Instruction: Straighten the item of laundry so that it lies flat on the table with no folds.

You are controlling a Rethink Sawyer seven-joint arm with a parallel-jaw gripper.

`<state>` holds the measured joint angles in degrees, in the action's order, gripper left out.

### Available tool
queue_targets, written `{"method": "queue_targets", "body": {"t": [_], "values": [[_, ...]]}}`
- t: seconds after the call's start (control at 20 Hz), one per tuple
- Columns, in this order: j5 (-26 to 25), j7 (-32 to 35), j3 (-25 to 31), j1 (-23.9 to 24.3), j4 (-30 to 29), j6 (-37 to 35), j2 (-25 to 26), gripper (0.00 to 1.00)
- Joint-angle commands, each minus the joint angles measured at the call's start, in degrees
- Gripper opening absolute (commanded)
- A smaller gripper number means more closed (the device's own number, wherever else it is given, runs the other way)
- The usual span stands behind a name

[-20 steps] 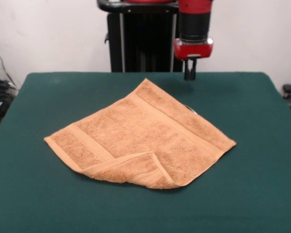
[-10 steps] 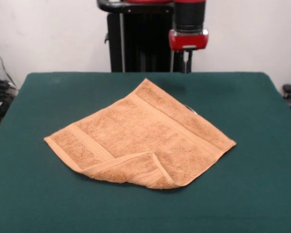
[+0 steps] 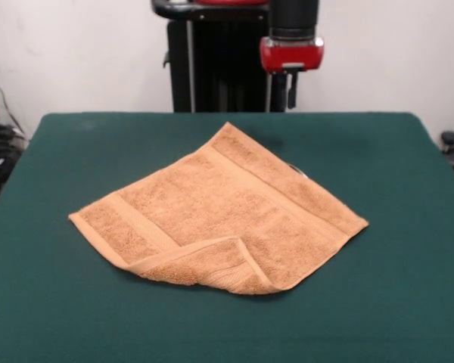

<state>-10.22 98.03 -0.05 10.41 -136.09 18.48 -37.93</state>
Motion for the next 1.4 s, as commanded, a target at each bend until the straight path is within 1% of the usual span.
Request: {"method": "queue_targets", "body": {"t": [0.05,0.15,0.3,0.4,0.45,0.55,0.7,0.9,1.15,1.4], "values": [[3.7,10.0,5.9,0.6,8.2,-6.1,2.8,0.0],[3.0,8.8,5.6,0.5,10.0,-6.4,4.0,0.0],[3.4,9.0,5.1,-0.1,11.0,-5.8,4.4,0.0],[3.7,9.2,5.4,0.0,11.3,-6.7,4.3,0.0],[3.0,9.7,6.3,0.9,11.3,-5.6,4.6,0.0],[2.9,10.8,6.0,1.1,11.5,-3.3,5.5,0.0],[2.4,12.6,4.3,0.6,11.1,2.6,6.7,0.0],[2.4,13.9,3.6,0.9,11.0,5.8,7.6,0.0],[1.4,14.0,2.9,1.8,13.6,12.0,13.2,0.0],[0.7,12.3,3.9,2.8,17.6,14.3,17.8,0.0]]}}
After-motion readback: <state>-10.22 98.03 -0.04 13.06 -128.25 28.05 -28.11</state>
